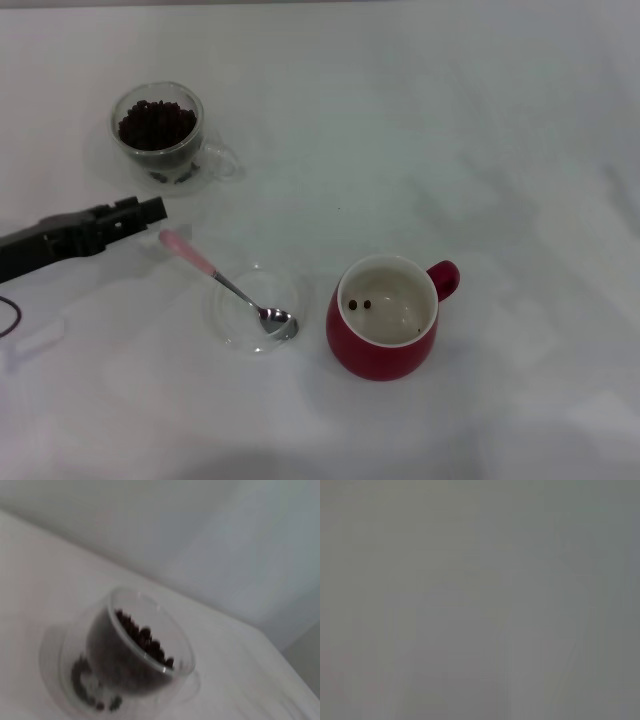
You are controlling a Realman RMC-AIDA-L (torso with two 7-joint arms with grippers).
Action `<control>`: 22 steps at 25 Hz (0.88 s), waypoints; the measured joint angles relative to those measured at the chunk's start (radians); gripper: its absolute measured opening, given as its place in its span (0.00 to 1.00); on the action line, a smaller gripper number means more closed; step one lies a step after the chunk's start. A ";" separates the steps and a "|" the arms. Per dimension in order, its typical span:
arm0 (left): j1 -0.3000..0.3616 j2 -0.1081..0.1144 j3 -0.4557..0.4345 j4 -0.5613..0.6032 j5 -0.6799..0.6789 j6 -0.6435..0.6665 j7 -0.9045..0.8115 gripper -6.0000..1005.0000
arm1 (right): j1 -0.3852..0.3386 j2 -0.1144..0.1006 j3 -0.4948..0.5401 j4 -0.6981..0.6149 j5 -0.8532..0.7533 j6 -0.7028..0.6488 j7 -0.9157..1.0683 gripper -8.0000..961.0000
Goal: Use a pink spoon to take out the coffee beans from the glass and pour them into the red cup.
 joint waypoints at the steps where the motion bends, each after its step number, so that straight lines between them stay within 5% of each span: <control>1: 0.010 -0.002 -0.005 0.015 -0.009 0.012 0.020 0.57 | 0.000 0.000 0.000 -0.002 0.000 0.000 0.000 0.77; 11: 0.099 0.005 -0.041 0.094 -0.178 0.132 0.237 0.57 | -0.001 0.001 -0.004 -0.007 -0.002 -0.001 0.000 0.77; 22: 0.214 -0.012 -0.425 0.080 -0.248 0.154 0.598 0.57 | -0.018 0.007 -0.005 -0.061 -0.002 -0.015 -0.008 0.77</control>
